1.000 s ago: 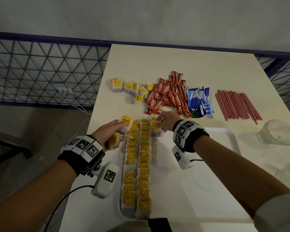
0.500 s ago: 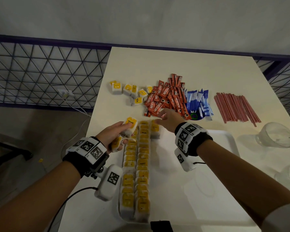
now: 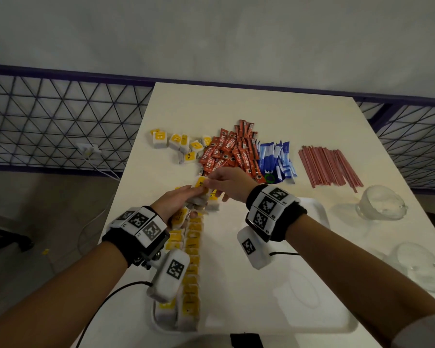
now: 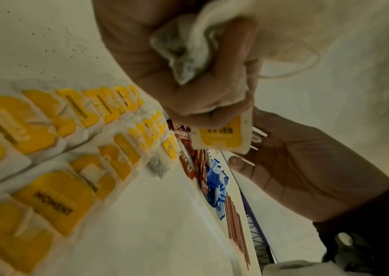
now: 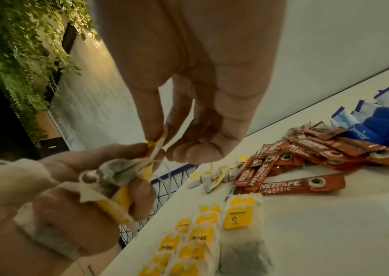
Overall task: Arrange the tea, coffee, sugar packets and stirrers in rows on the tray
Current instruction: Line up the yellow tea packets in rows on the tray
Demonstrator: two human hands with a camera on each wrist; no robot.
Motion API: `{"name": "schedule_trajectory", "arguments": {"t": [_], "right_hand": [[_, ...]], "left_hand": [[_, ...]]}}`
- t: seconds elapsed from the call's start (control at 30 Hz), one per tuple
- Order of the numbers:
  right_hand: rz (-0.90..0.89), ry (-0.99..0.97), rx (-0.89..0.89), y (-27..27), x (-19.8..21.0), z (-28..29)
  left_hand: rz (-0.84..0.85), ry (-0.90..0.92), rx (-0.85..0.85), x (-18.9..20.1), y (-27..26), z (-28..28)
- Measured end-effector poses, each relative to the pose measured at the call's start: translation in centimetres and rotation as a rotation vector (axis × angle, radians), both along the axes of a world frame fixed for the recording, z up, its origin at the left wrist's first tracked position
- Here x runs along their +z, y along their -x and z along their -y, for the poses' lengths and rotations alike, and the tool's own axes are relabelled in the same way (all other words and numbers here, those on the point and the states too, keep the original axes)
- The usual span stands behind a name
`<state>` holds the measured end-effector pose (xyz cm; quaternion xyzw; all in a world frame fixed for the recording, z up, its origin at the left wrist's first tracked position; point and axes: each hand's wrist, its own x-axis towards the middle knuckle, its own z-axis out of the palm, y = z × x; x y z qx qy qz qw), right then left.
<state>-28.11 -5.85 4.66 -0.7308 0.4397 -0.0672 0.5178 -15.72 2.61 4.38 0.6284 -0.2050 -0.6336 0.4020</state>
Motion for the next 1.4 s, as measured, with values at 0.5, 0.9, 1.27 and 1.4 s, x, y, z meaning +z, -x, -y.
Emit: {"name": "schedule_trajectory", "arguments": {"t": [0.5, 0.9, 1.27, 1.4], "right_hand": [[-0.157, 0.245, 0.009, 2.2, -0.4, 1.3], [-0.424, 0.148, 0.193, 0.9, -4.3, -0.2], [-0.401, 0.101, 0.022, -0.1, -4.6, 1.7], [-0.413, 0.096, 0.016, -0.4, -4.8, 2.0]], "left_hand": [[-0.103, -0.15, 0.148, -1.2, -1.2, -2.2], [-0.077, -0.174, 0.155, -1.5, -2.8, -3.0], [-0.078, -0.164, 0.109, -1.7, -4.1, -2.7], [-0.085, -0.182, 0.088, -1.7, -4.3, -2.4]]}}
